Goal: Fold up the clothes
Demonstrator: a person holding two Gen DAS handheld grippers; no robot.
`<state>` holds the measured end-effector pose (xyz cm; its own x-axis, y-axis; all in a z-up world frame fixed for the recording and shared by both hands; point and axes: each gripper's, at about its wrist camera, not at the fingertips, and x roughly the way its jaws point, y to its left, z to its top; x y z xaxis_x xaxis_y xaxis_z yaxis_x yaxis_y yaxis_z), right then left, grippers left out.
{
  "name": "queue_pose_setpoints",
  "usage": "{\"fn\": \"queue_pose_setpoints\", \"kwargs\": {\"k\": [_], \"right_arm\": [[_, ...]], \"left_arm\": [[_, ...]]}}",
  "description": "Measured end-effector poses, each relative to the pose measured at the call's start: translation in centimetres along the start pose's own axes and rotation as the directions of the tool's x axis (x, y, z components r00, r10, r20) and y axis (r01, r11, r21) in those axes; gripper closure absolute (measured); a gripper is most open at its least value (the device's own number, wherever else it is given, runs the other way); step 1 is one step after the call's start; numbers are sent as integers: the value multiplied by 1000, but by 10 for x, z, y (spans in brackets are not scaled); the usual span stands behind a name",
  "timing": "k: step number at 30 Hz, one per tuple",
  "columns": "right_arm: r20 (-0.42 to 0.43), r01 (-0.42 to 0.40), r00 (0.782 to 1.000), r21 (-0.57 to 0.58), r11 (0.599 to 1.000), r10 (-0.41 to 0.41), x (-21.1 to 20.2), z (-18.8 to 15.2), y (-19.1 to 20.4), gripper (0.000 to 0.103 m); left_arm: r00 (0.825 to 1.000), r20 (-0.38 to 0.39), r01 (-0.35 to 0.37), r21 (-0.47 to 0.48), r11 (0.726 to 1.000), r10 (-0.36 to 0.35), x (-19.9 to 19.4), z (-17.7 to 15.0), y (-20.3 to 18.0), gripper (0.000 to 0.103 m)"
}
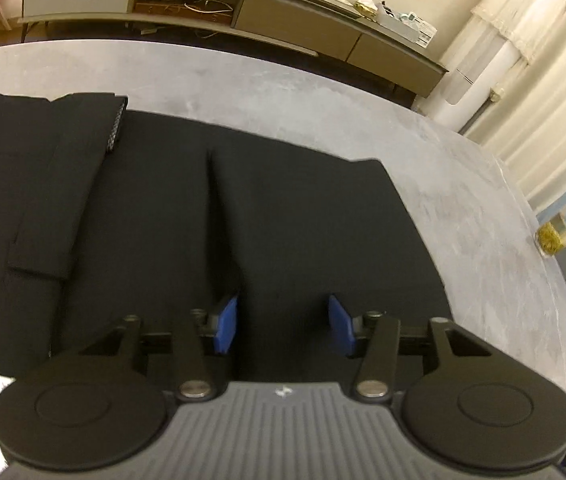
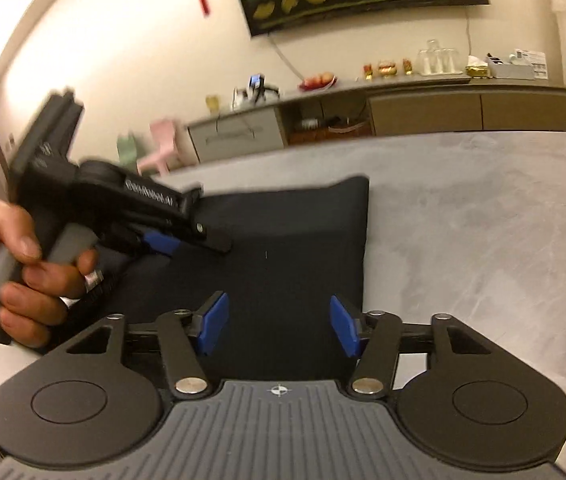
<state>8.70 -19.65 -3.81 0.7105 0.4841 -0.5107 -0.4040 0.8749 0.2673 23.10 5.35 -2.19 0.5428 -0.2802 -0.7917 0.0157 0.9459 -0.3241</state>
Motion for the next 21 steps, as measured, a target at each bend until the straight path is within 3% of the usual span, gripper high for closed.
{"fn": "queue_pose_setpoints", "kwargs": {"k": [2,5,7,11,15,17,18,20,21], "right_arm": [[-42,11,999,-26,1000,-12,9,-4,6,49],[-62,13,998,-60,998,-16,13,-2,22,49],[-70,12,997,-77,997,-17,12,-4,27,49],[-87,27,995,-144,989,-40,15,-2,32,49],[-42,49,998,-114,992,-54,8,5,24,49],[-11,51,999,-94,994,-52,4,9,19,49],[-42,58,997,-86,995,-62,9,8,17,49],[-91,76,992,-75,994,-83,18,4,14,49],[-75,77,994,-76,994,-83,15,3,14,49]], "left_arm": [[1000,18,-26,32,999,25,-1,-2,-1,68],[998,23,-56,36,998,55,-4,4,-4,77],[997,19,-81,52,995,80,-5,6,-10,77],[988,28,-152,114,982,150,-9,1,-21,63],[988,110,-116,81,990,107,-50,-23,-6,62],[989,52,-140,97,985,135,-47,-35,0,64],[988,25,-151,106,983,149,-46,-41,2,64],[986,45,-166,118,979,161,-53,-46,1,65],[986,47,-164,108,981,159,-57,-46,0,65]]}}
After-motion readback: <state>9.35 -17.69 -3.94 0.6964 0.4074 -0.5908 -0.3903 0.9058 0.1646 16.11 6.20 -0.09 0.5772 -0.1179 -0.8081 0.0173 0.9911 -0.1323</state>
